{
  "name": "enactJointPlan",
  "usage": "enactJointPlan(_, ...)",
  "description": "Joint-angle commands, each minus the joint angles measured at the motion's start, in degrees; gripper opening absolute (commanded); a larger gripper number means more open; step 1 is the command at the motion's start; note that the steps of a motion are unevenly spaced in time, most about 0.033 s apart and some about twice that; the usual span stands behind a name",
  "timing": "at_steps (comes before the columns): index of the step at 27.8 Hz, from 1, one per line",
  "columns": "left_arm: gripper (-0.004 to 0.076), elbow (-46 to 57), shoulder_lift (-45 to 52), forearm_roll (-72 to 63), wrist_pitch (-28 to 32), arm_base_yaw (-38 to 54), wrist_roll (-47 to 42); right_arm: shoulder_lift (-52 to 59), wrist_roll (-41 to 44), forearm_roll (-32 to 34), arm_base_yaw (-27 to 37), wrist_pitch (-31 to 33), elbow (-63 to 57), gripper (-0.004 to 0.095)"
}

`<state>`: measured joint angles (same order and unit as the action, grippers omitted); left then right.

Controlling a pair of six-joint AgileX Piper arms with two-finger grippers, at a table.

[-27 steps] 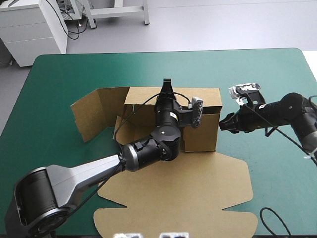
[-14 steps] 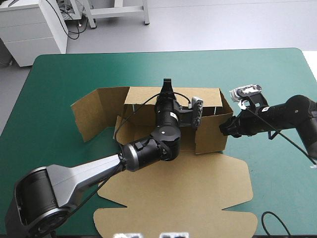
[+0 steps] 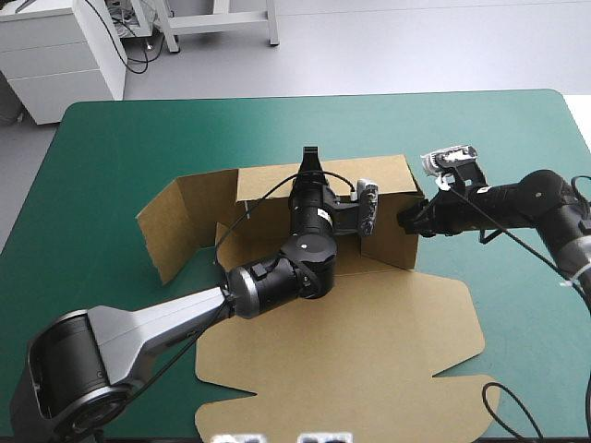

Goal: Fold the box

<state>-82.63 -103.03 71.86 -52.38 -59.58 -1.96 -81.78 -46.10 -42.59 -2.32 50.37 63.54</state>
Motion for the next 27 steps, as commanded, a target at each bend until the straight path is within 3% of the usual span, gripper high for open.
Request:
enactJointPlan(1,-0.0008,-1.0,2.1,-1.1,1.0,-0.2,-0.6,-0.8,-3.9,-3.5,0.3,-4.4,1.3,0.0337)
enactJointPlan(7,-0.0008,-1.0,2.1,-1.1,2.8,-0.2,-0.7,-1.9,-8.6,-6.9,0.3,-8.2,1.3,0.0311)
enactJointPlan(9,-0.0008,-1.0,2.1,-1.1,2.9,-0.2,-0.7,-2.1,-9.6,-7.0,0.3,-9.1,1.3,0.0238)
enactJointPlan(13,-0.0008,-1.0,2.1,-0.8,2.2,-0.2,-0.7,-2.5,-11.7,-7.3,0.3,-8.3,1.3,-0.0016)
enactJointPlan(21,0.0017,-1.0,2.1,-0.6,2.2,-0.2,-0.2,-2.5,-11.8,-6.6,0.3,-5.7,1.3,0.0)
enactJointPlan(24,0.0105,-1.0,2.1,1.4,2.9,-0.2,-0.2,-2.5,-10.7,-5.6,0.3,-5.5,1.3,0.0001)
enactJointPlan(26,0.0278,-1.0,2.1,4.3,4.0,-0.2,-0.5,-2.5,-10.3,-4.9,0.3,-5.1,1.3,0.0001)
enactJointPlan(27,0.0405,-1.0,2.1,6.2,5.1,-0.2,-0.6,-2.5,-9.4,-4.3,0.3,-4.8,1.3,0.0001)
